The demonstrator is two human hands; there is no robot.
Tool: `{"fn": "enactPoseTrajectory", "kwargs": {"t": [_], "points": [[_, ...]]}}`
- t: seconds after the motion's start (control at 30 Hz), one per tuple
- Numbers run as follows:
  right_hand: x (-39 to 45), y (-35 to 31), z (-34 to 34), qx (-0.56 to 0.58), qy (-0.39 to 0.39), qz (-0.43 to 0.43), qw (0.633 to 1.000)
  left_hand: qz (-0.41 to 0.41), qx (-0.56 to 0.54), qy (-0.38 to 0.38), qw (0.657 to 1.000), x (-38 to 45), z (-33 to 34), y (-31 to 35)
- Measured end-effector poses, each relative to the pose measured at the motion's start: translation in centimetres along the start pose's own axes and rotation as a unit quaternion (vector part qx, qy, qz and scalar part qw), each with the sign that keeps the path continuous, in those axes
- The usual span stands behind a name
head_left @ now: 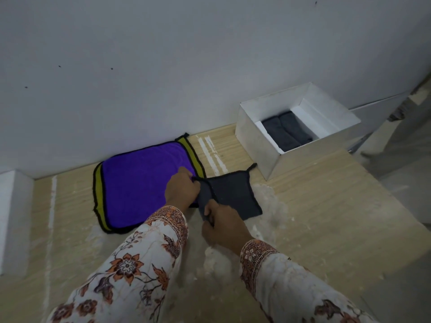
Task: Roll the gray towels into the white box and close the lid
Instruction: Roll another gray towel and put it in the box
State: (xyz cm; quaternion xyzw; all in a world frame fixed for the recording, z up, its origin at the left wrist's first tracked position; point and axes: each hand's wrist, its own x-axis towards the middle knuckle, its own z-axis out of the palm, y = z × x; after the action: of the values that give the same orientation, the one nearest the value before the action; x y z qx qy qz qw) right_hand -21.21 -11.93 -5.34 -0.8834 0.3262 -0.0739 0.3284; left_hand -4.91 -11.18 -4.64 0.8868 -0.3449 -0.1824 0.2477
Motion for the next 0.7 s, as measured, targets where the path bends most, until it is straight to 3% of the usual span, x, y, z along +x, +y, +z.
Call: {"fn": "enactPoseTrajectory", "kwargs": {"t": [0.2, 0.57, 0.7], "points": [[-0.8, 2.5, -0.9, 0.133, 0.091, 0.078, 0.984, 0.047, -0.085, -0.003, 0.995, 0.4, 0.4, 1.9], [-1.6, 5.2, -2.1, 0.030, 0.136, 0.148, 0.979, 0.066, -0.156, -0.138, 0.976, 0.2, 3.2, 4.1], [-1.6, 5.1, -2.3, -0.079, 0.122, 0.144, 0.979, 0.124, -0.079, -0.092, 0.985, 0.3, 3.1, 3.2]]}}
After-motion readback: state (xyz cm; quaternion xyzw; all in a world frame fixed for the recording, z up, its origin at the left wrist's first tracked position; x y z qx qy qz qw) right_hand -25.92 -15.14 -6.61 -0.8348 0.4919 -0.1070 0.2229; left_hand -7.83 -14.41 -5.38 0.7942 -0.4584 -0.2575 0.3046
